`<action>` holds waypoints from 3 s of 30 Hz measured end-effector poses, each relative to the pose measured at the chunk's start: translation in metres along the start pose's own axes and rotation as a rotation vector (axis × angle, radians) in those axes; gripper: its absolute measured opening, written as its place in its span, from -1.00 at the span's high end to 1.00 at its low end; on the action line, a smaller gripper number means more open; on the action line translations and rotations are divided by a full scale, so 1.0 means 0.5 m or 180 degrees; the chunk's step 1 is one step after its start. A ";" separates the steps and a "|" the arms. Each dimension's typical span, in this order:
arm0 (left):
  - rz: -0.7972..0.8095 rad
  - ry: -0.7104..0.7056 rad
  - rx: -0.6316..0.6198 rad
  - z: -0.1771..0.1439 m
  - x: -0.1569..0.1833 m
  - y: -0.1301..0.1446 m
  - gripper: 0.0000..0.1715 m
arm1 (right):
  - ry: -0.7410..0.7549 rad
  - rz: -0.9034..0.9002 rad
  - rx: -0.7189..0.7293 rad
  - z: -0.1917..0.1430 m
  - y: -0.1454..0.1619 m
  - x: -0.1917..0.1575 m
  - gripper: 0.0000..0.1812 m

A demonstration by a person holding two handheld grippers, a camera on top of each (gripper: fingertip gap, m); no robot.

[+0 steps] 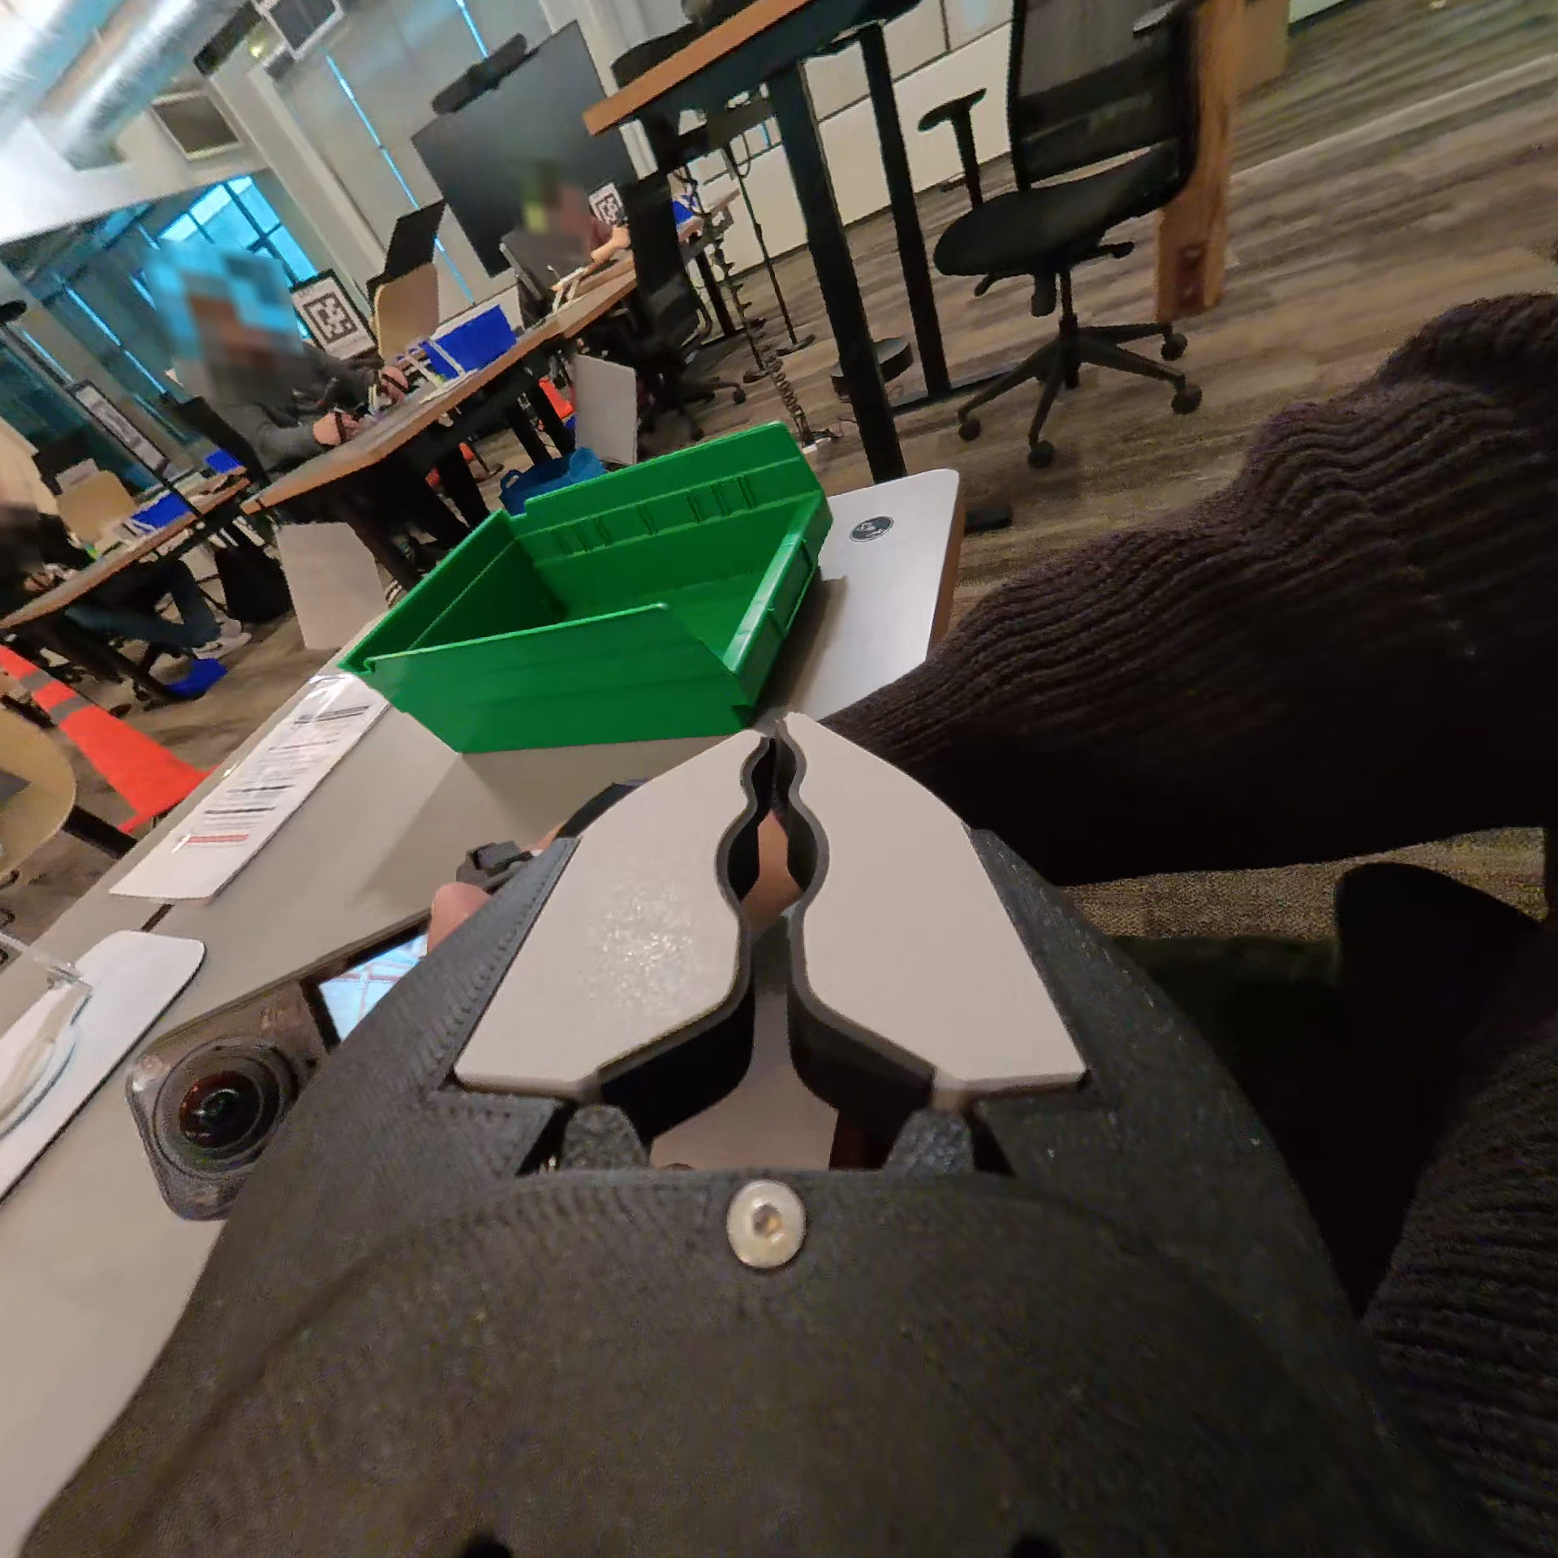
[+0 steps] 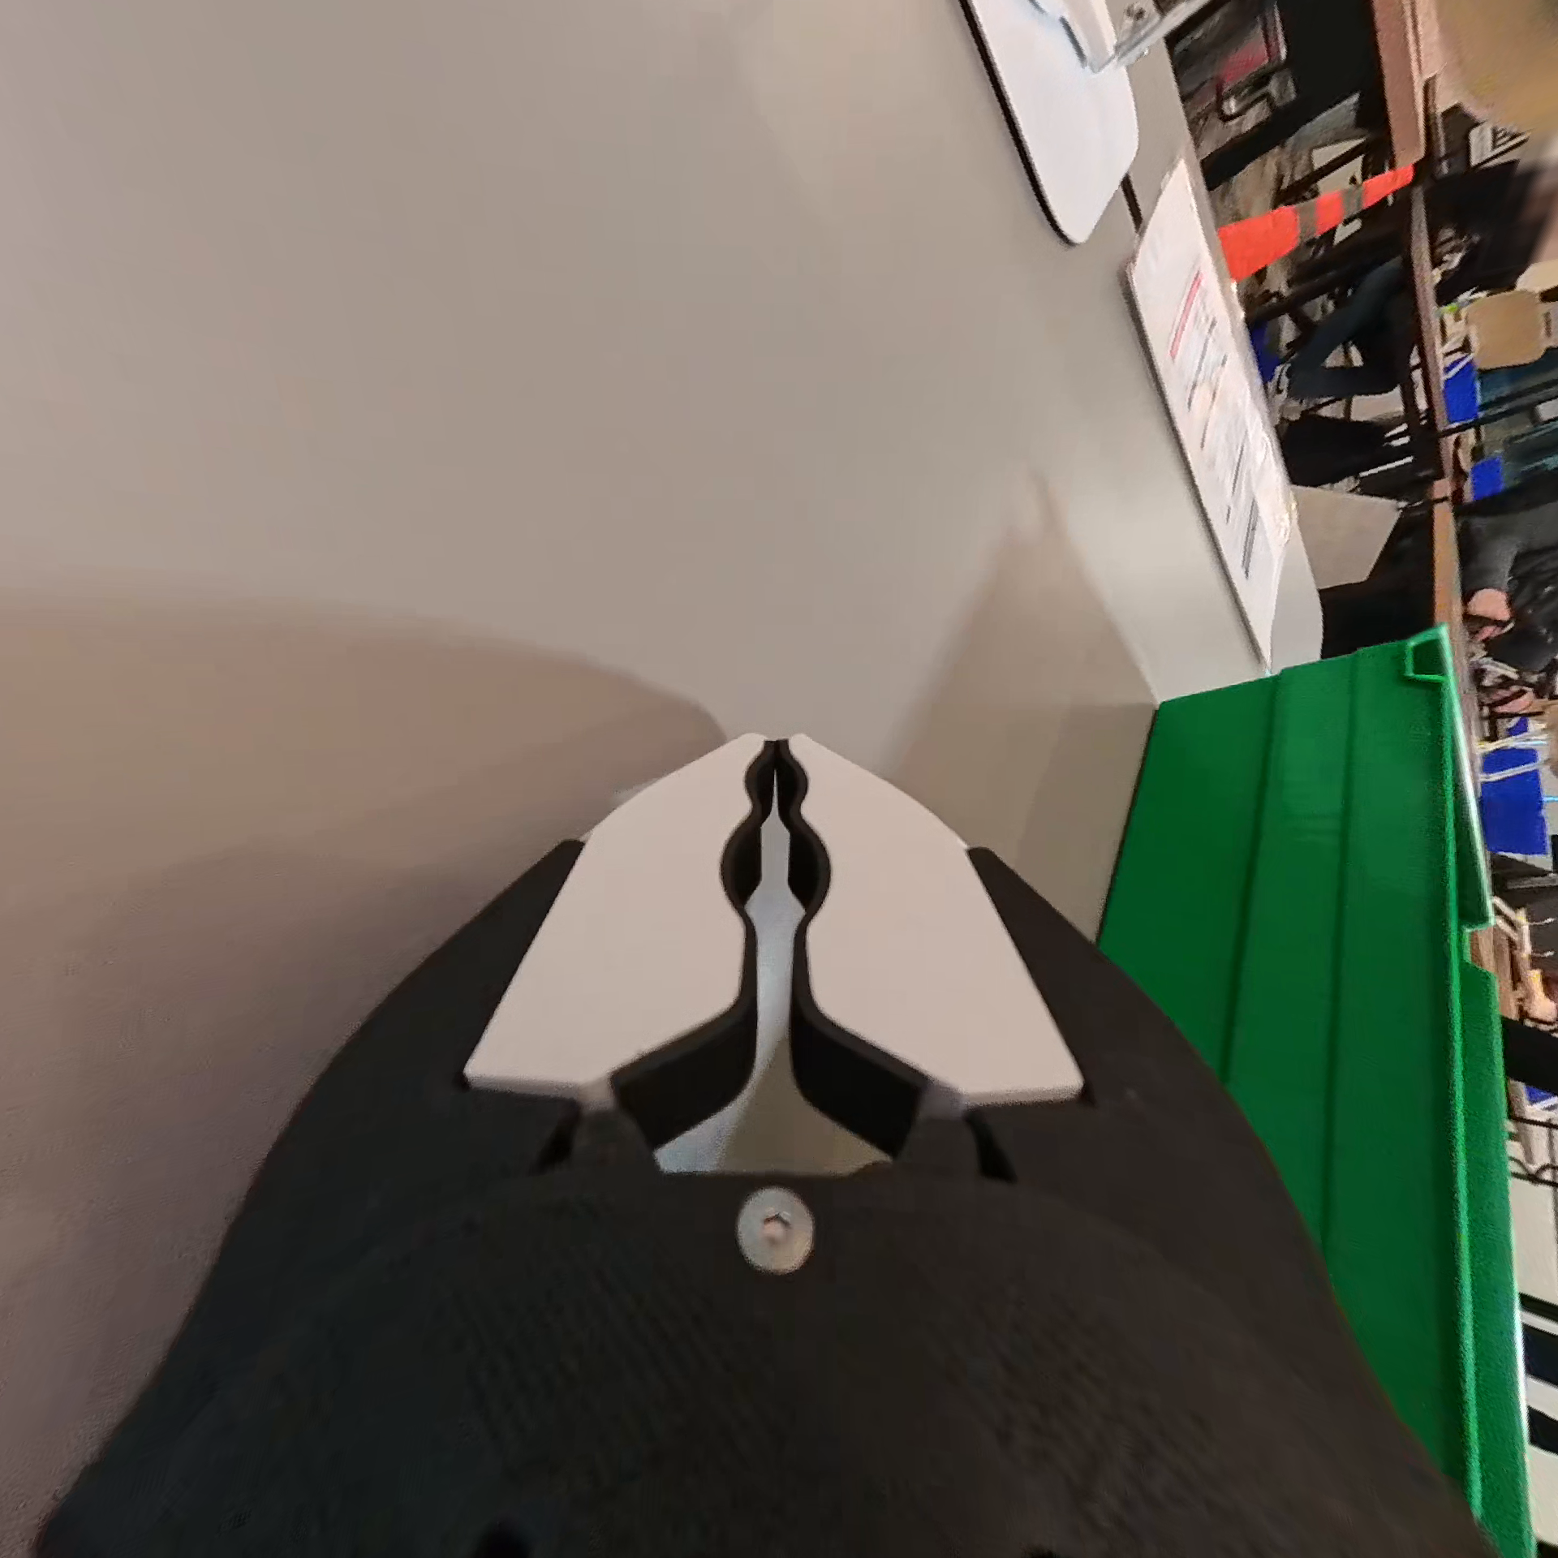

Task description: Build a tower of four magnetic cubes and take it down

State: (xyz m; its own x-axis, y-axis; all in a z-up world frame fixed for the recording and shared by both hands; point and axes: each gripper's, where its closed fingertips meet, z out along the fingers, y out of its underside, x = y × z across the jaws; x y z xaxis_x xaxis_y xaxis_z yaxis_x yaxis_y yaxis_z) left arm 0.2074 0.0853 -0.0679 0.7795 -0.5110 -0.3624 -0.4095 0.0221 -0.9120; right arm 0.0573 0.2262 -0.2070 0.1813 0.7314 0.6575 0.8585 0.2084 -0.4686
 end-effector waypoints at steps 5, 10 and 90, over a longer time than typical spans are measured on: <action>-0.0127 0.0002 -0.0041 -0.003 -0.013 0.009 0.97 | 0.0026 -0.0068 0.0035 -0.003 -0.006 -0.006 1.00; -0.0179 0.0088 -0.0118 0.004 -0.004 0.024 0.92 | 0.0044 -0.0049 0.0048 -0.001 -0.007 -0.003 0.99; -0.1772 -0.1987 -0.1495 -0.237 -0.444 0.440 0.55 | -0.1323 0.1626 0.1249 -0.073 -0.121 -0.032 0.50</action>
State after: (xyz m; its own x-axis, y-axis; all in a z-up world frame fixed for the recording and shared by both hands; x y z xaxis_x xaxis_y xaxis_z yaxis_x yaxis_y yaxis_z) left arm -0.1120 0.1020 -0.1651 0.9761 0.2087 -0.0608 0.0535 -0.5018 -0.8633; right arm 0.0198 0.1782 -0.1674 0.2479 0.9667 0.0634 0.4691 -0.0626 -0.8809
